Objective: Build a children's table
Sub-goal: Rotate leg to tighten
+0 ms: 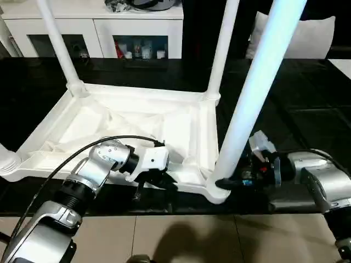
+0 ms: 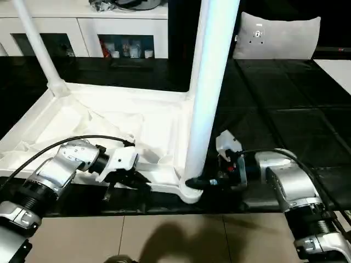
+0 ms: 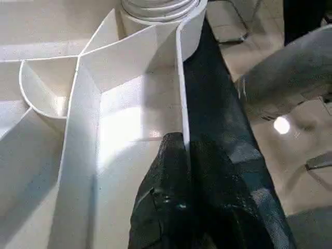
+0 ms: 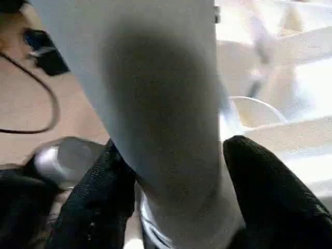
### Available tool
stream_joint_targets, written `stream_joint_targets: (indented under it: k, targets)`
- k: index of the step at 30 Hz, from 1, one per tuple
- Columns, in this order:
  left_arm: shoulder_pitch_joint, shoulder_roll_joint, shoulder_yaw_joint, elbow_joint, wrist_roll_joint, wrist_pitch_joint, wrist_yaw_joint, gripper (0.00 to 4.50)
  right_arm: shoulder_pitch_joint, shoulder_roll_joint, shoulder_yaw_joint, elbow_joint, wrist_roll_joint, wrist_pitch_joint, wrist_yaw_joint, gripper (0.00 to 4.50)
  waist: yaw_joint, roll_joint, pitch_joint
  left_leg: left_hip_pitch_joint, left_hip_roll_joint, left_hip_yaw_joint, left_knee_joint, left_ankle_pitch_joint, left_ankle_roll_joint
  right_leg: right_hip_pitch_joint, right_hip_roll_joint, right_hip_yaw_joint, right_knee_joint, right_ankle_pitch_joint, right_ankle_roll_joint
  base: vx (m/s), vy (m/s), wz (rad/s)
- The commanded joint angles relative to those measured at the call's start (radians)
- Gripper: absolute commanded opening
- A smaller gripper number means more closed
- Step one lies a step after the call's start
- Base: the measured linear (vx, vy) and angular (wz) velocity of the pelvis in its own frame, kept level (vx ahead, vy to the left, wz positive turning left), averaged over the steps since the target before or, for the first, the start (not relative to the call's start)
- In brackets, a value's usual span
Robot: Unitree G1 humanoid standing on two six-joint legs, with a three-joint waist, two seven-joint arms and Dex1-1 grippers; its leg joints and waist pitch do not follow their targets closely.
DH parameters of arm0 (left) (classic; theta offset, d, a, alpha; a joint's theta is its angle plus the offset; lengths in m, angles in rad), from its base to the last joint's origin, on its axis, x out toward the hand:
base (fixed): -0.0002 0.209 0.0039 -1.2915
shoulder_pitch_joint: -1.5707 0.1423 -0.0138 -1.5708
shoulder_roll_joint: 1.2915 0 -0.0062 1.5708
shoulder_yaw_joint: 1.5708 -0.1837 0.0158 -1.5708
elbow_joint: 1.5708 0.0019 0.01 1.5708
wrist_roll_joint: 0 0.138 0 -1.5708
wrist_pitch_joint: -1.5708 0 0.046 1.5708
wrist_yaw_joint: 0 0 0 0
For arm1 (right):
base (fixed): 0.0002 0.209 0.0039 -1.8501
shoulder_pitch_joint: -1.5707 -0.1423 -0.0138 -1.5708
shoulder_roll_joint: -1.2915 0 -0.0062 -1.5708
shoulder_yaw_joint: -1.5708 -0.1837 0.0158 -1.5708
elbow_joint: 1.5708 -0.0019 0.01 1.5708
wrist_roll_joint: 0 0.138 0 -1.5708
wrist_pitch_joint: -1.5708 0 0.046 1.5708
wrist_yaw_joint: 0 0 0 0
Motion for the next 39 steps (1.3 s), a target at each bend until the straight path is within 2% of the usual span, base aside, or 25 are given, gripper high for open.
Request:
stream_joint_targets:
  k: [1,4,8,10,11,13,14,15,16,17,18,19,21,22,23,26,27,28,29,30,31,32,36,37,39]
  targets:
    - [-0.029,-0.008,-0.019,-0.025,-0.022,-0.033,-0.047,0.0,0.005,-0.015,0.007,-0.036,0.021,0.028,0.022,2.5,-0.003,-0.015,-0.069,-0.002,0.092,-0.035,-0.065,0.026,0.126,0.067,-0.126,0.086,-0.077,-0.243,-0.026,0.0,0.0,0.0]
    - [-0.028,-0.015,-0.008,-0.022,-0.035,-0.024,-0.047,0.0,0.008,-0.014,0.008,-0.045,0.036,0.049,0.023,2.26,-0.001,-0.015,-0.068,-0.001,0.093,-0.036,-0.066,0.021,0.116,0.067,-0.128,0.086,-0.077,-0.245,-0.027,0.0,0.0,0.0]
    - [-0.018,-0.049,0.04,-0.054,-0.088,0.069,-0.003,0.0,0.017,0.012,-0.02,-0.066,0.066,0.083,-0.032,2.15,-0.002,-0.016,-0.067,-0.001,0.09,-0.034,-0.067,0.016,0.105,0.068,-0.127,0.086,-0.082,-0.264,-0.022,0.0,0.0,0.0]
    - [-0.012,-0.068,0.054,-0.066,-0.076,0.12,0.066,0.0,0.011,0.059,-0.038,-0.05,0.04,0.108,-0.144,2.11,-0.006,-0.015,-0.067,-0.003,0.09,-0.035,-0.069,0.017,0.094,0.068,-0.128,0.085,-0.079,-0.268,-0.022,0.0,0.0,0.0]
    - [-0.006,-0.078,0.06,-0.076,-0.072,0.151,0.1,0.0,0.002,0.094,-0.044,-0.026,0.008,0.093,-0.222,2.11,-0.008,-0.015,-0.066,-0.001,0.091,-0.037,-0.07,0.016,0.088,0.066,-0.128,0.084,-0.083,-0.279,-0.021,0.0,0.0,0.0]
    - [0.003,-0.098,0.071,-0.096,-0.063,0.203,0.16,0.0,-0.022,0.161,-0.061,0.022,-0.046,0.075,-0.37,2.08,-0.027,-0.017,-0.063,-0.005,0.082,-0.036,-0.073,-0.001,0.058,0.07,-0.129,0.079,-0.091,-0.331,-0.012,0.0,0.0,0.0]
    - [0.008,-0.109,0.074,-0.107,-0.052,0.243,0.199,0.0,-0.046,0.199,-0.075,0.061,-0.078,0.061,-0.471,2.07,-0.041,-0.018,-0.064,-0.011,0.075,-0.037,-0.073,-0.001,0.049,0.078,-0.129,0.077,-0.094,-0.347,0.002,0.0,0.0,0.0]
    - [0.01,-0.117,0.076,-0.113,-0.045,0.268,0.224,0.0,-0.062,0.222,-0.083,0.086,-0.097,0.054,-0.535,2.07,-0.048,-0.018,-0.065,-0.01,0.075,-0.037,-0.073,0.004,0.046,0.076,-0.128,0.077,-0.092,-0.341,0.001,0.0,0.0,0.0]
    - [0.014,-0.123,0.076,-0.119,-0.04,0.278,0.241,0.0,-0.074,0.236,-0.087,0.101,-0.105,0.062,-0.576,2.05,-0.063,-0.017,-0.064,-0.009,0.073,-0.038,-0.072,0.007,0.051,0.076,-0.125,0.077,-0.096,-0.335,-0.001,0.0,0.0,0.0]
    - [0.022,-0.145,0.079,-0.137,-0.025,0.313,0.298,0.0,-0.11,0.278,-0.103,0.145,-0.118,0.092,-0.687,2.05,-0.067,-0.009,-0.064,-0.009,0.074,-0.04,-0.072,0.009,0.049,0.076,-0.128,0.079,-0.093,-0.325,-0.01,0.0,0.0,0.0]
    - [0.027,-0.164,0.084,-0.15,-0.014,0.343,0.341,0.0,-0.131,0.307,-0.118,0.17,-0.119,0.117,-0.754,2.05,-0.08,-0.012,-0.063,-0.011,0.077,-0.041,-0.072,0.01,0.056,0.076,-0.124,0.079,-0.092,-0.306,-0.024,0.0,0.0,0.0]
    - [0.028,-0.188,0.09,-0.157,-0.006,0.374,0.386,0.0,-0.151,0.332,-0.128,0.194,-0.126,0.121,-0.812,2.05,-0.088,-0.013,-0.064,-0.007,0.077,-0.041,-0.071,0.014,0.059,0.074,-0.124,0.08,-0.092,-0.291,-0.038,0.0,0.0,0.0]
    - [0.019,-0.237,0.098,-0.158,0.008,0.418,0.477,0.0,-0.172,0.376,-0.137,0.223,-0.143,0.086,-0.871,2.05,-0.093,-0.014,-0.066,-0.009,0.073,-0.036,-0.068,0.027,0.066,0.076,-0.125,0.083,-0.088,-0.275,-0.049,0.0,0.0,0.0]
    - [0.017,-0.246,0.098,-0.158,0.011,0.425,0.494,0.0,-0.175,0.385,-0.138,0.228,-0.148,0.076,-0.878,2.37,-0.092,-0.012,-0.065,-0.008,0.073,-0.036,-0.068,0.03,0.073,0.074,-0.125,0.083,-0.088,-0.271,-0.055,0.0,0.0,0.0]
    - [0.009,-0.269,0.101,-0.148,0.018,0.429,0.529,0.0,-0.179,0.402,-0.139,0.235,-0.154,0.062,-0.889,2.56,-0.089,-0.011,-0.069,-0.01,0.078,-0.037,-0.066,0.053,0.092,0.076,-0.125,0.086,-0.081,-0.225,-0.062,0.0,0.0,0.0]
    - [-0.007,-0.303,0.103,-0.129,0.029,0.431,0.577,0.0,-0.186,0.429,-0.147,0.246,-0.151,0.05,-0.904,2.72,-0.078,-0.008,-0.07,-0.002,0.087,-0.039,-0.066,0.066,0.113,0.071,-0.129,0.09,-0.074,-0.173,-0.087,0.0,0.0,0.0]
    - [-0.008,-0.306,0.103,-0.128,0.031,0.431,0.585,0.0,-0.185,0.43,-0.146,0.244,-0.15,0.048,-0.904,2.92,-0.077,-0.009,-0.069,-0.004,0.087,-0.039,-0.066,0.068,0.115,0.073,-0.13,0.09,-0.072,-0.165,-0.092,0.0,0.0,0.0]
    - [-0.009,-0.306,0.102,-0.128,0.033,0.43,0.587,0.0,-0.184,0.429,-0.146,0.241,-0.149,0.046,-0.903,2.92,-0.073,0.001,-0.07,-0.002,0.088,-0.04,-0.066,0.066,0.117,0.072,-0.131,0.09,-0.07,-0.156,-0.097,0.0,0.0,0.0]
    - [-0.008,-0.304,0.102,-0.131,0.038,0.432,0.592,0.0,-0.179,0.424,-0.144,0.234,-0.149,0.038,-0.899,3.13,-0.075,-0.004,-0.069,-0.005,0.088,-0.039,-0.066,0.059,0.118,0.074,-0.131,0.09,-0.071,-0.153,-0.097,0.0,0.0,0.0]
    - [-0.005,-0.294,0.101,-0.135,0.043,0.428,0.588,0.0,-0.171,0.414,-0.145,0.227,-0.145,0.029,-0.884,3.21,-0.074,-0.005,-0.07,-0.004,0.088,-0.039,-0.066,0.057,0.118,0.074,-0.132,0.09,-0.071,-0.153,-0.098,0.0,0.0,0.0]
    - [-0.004,-0.287,0.101,-0.135,0.045,0.423,0.583,0.0,-0.165,0.406,-0.146,0.222,-0.144,0.02,-0.872,3.21,-0.072,0.001,-0.069,-0.004,0.087,-0.039,-0.066,0.05,0.116,0.075,-0.133,0.09,-0.073,-0.163,-0.098,0.0,0.0,0.0]
    - [-0.001,-0.269,0.101,-0.135,0.049,0.412,0.57,0.0,-0.151,0.386,-0.149,0.211,-0.141,-0.004,-0.841,3.29,-0.07,-0.002,-0.069,-0.005,0.085,-0.037,-0.065,0.04,0.116,0.076,-0.133,0.09,-0.076,-0.171,-0.09,0.0,0.0,0.0]
    - [0.003,-0.211,0.09,-0.123,0.048,0.345,0.49,0.0,-0.108,0.325,-0.162,0.157,-0.102,-0.023,-0.715,3.56,-0.06,-0.003,-0.073,-0.005,0.088,-0.039,-0.062,0.061,0.14,0.077,-0.131,0.093,-0.065,-0.118,-0.084,0.0,0.0,0.0]
    - [0.0,-0.181,0.084,-0.111,0.047,0.309,0.445,0.0,-0.087,0.282,-0.157,0.132,-0.091,-0.025,-0.645,3.62,-0.058,-0.001,-0.074,-0.006,0.089,-0.041,-0.062,0.073,0.147,0.074,-0.129,0.09,-0.061,-0.094,-0.09,0.0,0.0,0.0]
    - [-0.01,-0.14,0.078,-0.087,0.045,0.257,0.381,0.0,-0.054,0.205,-0.143,0.083,-0.068,-0.02,-0.515,3.97,-0.051,-0.003,-0.072,-0.006,0.085,-0.037,-0.06,0.048,0.159,0.076,-0.128,0.089,-0.067,-0.122,-0.074,0.0,0.0,0.0]
